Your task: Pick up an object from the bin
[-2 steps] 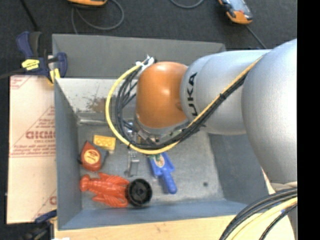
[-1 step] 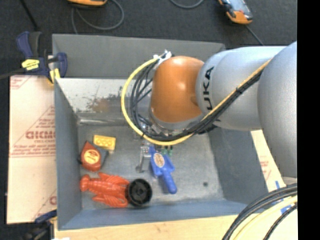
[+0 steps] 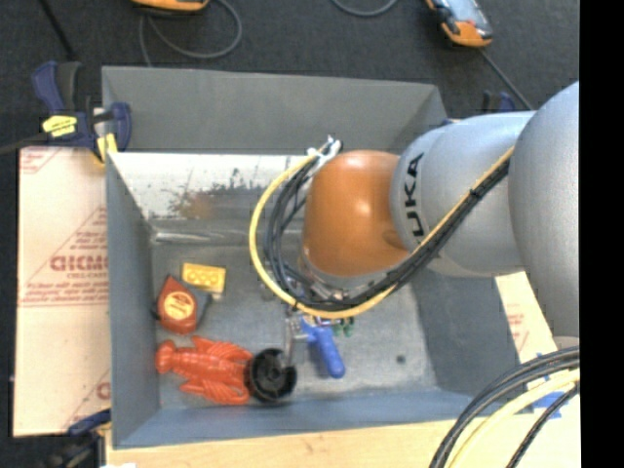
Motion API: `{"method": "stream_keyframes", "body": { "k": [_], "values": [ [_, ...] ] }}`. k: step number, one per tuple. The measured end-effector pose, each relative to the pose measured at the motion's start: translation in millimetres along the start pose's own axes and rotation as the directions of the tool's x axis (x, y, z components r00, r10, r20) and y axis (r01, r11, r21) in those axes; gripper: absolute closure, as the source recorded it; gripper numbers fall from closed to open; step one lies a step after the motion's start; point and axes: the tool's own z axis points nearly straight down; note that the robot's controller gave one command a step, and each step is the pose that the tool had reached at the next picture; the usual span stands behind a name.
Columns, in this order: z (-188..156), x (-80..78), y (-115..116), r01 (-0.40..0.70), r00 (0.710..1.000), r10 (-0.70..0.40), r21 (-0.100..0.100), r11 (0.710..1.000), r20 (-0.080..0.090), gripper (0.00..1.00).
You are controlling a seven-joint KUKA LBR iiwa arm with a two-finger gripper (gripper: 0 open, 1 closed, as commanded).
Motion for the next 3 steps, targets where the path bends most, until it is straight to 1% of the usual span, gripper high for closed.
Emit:
{"method": "stream_keyframes", "body": {
  "k": [1,2,3],
  "values": [
    [37,21.2,-12,-0.041,0.999,0.041,-0.001,0.999,-0.004,0.00],
    [51,38.3,-29,-0.060,0.998,0.060,-0.001,0.998,-0.005,0.00],
    [59,46.1,-31,-0.181,0.983,0.181,0.000,0.983,-0.006,1.00]
  ]
}}
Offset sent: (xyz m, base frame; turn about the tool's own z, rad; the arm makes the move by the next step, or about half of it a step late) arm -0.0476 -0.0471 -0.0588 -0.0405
